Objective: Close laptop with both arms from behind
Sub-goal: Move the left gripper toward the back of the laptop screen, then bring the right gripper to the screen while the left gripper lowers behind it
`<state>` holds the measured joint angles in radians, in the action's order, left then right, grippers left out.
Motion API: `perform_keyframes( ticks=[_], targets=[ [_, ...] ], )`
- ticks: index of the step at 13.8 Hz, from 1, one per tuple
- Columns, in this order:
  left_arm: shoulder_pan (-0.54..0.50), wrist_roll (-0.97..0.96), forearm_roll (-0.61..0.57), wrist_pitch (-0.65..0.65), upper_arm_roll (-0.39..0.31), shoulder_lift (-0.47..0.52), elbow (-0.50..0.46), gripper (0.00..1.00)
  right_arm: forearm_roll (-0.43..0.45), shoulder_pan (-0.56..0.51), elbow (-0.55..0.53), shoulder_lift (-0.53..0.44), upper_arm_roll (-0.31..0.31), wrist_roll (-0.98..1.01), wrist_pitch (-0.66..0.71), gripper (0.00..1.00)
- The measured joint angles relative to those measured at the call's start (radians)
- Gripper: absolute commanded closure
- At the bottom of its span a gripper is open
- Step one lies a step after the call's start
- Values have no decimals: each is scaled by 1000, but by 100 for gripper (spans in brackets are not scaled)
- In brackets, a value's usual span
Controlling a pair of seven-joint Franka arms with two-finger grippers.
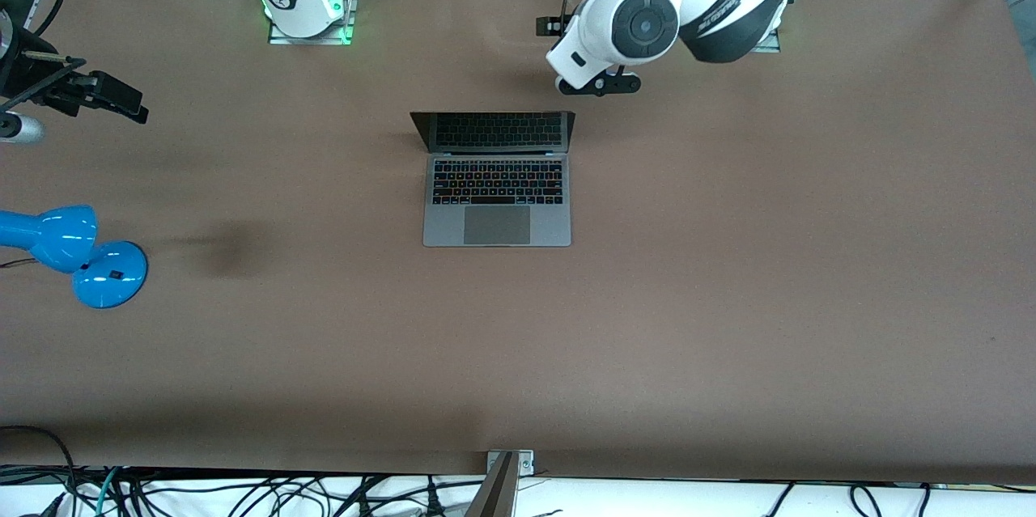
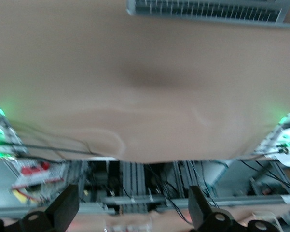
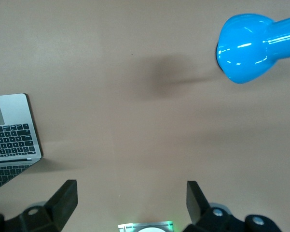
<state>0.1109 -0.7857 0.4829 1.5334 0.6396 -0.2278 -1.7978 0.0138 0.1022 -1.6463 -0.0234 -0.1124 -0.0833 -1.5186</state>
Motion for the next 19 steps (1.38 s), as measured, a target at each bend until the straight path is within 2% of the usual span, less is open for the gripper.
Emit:
perform_keyframes(
  ticks=[2,4,7,10,12,13,15,16,17,19],
  targets=[
    [16,-34,9,12,1,-40,0,1,-5,3,-1,2,14,2,19,0],
    [40,-66,9,37,2,-58,1,6,-7,7,-4,15,56,4,79,0],
    [72,-88,-2,63,2,-62,1,34,-10,13,-14,53,155,3,140,0],
    [90,-100,-17,83,2,-70,1,73,-22,19,-55,92,285,-45,129,0],
    [90,-103,-40,85,1,-79,1,94,-83,22,-111,101,372,-155,78,0],
    [90,-104,-54,86,0,-84,1,100,-114,23,-142,101,412,-206,45,0],
    [89,-105,-72,89,-4,-91,1,100,-156,25,-207,98,492,-275,-26,5],
    [88,-105,-81,90,-7,-98,1,100,-166,26,-238,97,532,-304,-55,11],
    [87,-105,-97,94,-10,-107,1,100,-169,27,-264,96,571,-322,-78,27],
    [86,-105,-111,114,-11,-126,1,100,-171,28,-311,97,637,-350,-132,77]
  ],
)
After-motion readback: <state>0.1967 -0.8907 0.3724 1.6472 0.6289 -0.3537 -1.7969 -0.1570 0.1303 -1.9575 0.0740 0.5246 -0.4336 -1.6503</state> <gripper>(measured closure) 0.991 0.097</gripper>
